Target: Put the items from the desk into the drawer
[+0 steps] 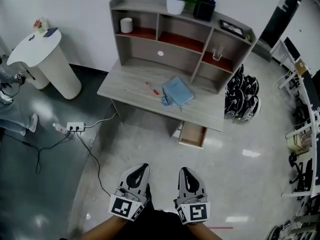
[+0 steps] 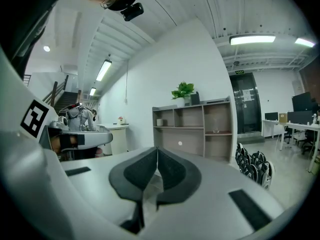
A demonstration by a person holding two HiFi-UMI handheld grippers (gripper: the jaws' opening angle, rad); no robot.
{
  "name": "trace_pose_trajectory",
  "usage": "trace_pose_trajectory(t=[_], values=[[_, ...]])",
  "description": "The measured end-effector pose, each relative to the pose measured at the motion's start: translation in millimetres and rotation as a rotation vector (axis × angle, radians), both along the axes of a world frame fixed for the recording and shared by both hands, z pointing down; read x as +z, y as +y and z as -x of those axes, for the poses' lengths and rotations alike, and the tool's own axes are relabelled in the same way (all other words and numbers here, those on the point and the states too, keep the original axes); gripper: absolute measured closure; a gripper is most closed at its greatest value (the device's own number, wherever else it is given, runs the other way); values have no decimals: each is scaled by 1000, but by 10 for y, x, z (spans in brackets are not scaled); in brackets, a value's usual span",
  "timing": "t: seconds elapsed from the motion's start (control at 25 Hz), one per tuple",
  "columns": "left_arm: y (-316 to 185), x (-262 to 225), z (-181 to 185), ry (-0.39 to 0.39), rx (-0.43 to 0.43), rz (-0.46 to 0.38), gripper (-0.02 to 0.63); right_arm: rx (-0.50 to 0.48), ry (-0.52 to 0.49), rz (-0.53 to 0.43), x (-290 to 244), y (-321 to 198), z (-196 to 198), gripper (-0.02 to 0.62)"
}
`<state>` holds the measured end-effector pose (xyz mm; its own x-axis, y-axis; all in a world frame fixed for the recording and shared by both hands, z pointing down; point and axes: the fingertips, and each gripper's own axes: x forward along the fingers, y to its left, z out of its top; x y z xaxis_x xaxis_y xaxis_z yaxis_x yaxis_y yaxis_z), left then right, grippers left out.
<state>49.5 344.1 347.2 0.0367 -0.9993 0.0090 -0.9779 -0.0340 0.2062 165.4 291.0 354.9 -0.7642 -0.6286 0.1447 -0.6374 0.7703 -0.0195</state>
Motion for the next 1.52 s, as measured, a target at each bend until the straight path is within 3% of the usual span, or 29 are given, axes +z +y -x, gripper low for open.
trace_pose_trajectory(t=[0.44, 0.72, 0.92, 1.2, 1.52], values=[[-743, 159, 975, 19, 6, 51, 603, -89, 39, 49, 80, -773, 1234, 577], [-1093, 199, 1422, 39, 30, 49, 603, -87, 59, 68, 128, -1026, 1683, 577], [-1239, 242, 1584, 48, 26, 43, 603, -72, 82, 68, 148, -1109, 1752, 577], [-1266, 301, 1489, 51, 45, 62, 603, -16, 135, 94, 317, -1223, 1589, 577], [-1451, 270, 1440, 26, 11, 65, 603, -17, 115, 91, 368, -1521, 1476, 577]])
